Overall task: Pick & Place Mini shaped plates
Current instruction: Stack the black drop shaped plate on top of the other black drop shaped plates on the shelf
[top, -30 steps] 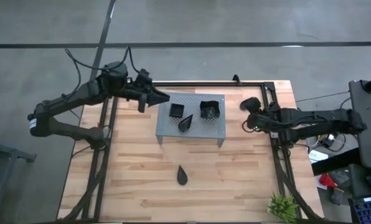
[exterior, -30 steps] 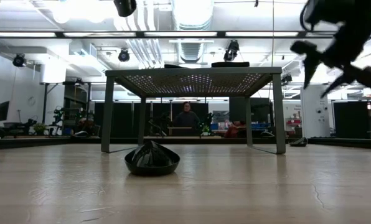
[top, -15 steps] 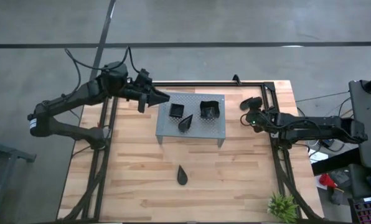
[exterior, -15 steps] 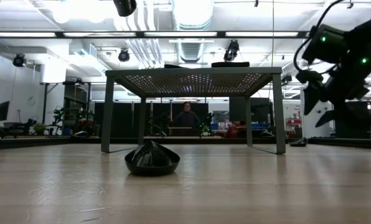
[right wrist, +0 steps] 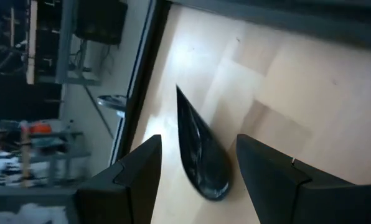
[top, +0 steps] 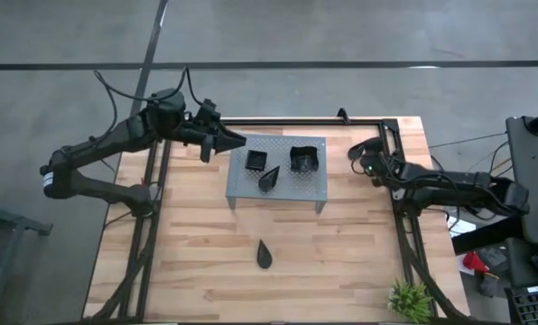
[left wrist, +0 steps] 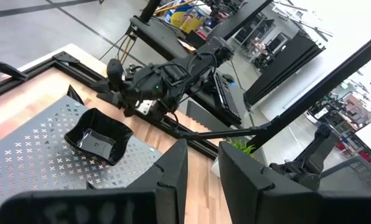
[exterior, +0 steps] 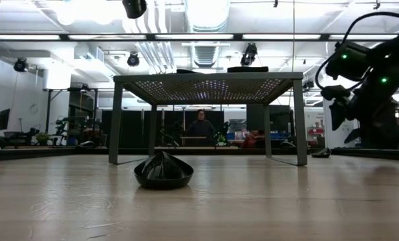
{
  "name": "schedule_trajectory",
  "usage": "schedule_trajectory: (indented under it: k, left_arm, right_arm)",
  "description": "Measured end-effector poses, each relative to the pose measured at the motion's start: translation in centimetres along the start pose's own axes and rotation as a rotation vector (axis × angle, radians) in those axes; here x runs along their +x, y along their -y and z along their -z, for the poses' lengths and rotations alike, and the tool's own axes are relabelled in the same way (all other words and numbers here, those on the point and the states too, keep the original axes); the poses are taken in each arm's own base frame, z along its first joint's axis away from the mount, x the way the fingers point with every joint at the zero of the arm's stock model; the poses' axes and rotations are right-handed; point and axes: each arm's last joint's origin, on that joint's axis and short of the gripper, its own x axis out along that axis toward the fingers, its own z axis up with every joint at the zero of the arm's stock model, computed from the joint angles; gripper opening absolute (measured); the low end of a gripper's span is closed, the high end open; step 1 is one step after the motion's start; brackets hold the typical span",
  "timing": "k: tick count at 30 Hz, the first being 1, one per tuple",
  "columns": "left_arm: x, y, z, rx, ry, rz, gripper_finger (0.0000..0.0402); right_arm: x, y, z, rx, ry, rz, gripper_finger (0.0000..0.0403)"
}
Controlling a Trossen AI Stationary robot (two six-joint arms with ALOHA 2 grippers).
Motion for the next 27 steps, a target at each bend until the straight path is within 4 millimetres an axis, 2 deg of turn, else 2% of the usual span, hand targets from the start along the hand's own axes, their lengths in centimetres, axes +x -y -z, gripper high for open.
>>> schedule_trajectory:
  k: [8,23,27]
  left_arm:
    - [0.0,0.0,0.0,0.000,0.002,-0.003,0.0083]
    - [-0.1,-0.2,-0.1,-0.003,0.005,-0.008,0.0085]
    - [-0.1,-0.2,-0.1,-0.003,0.005,-0.009,0.0084]
  right_arm:
    - [1.6,-1.2,0.0,-0.136,-0.038,0.076,0.0203]
    - [4.3,-2.9,2.4,-0.209,-0.010,0.178,0.0203]
    - [4.6,-2.8,2.6,-0.222,-0.003,0.197,0.0192]
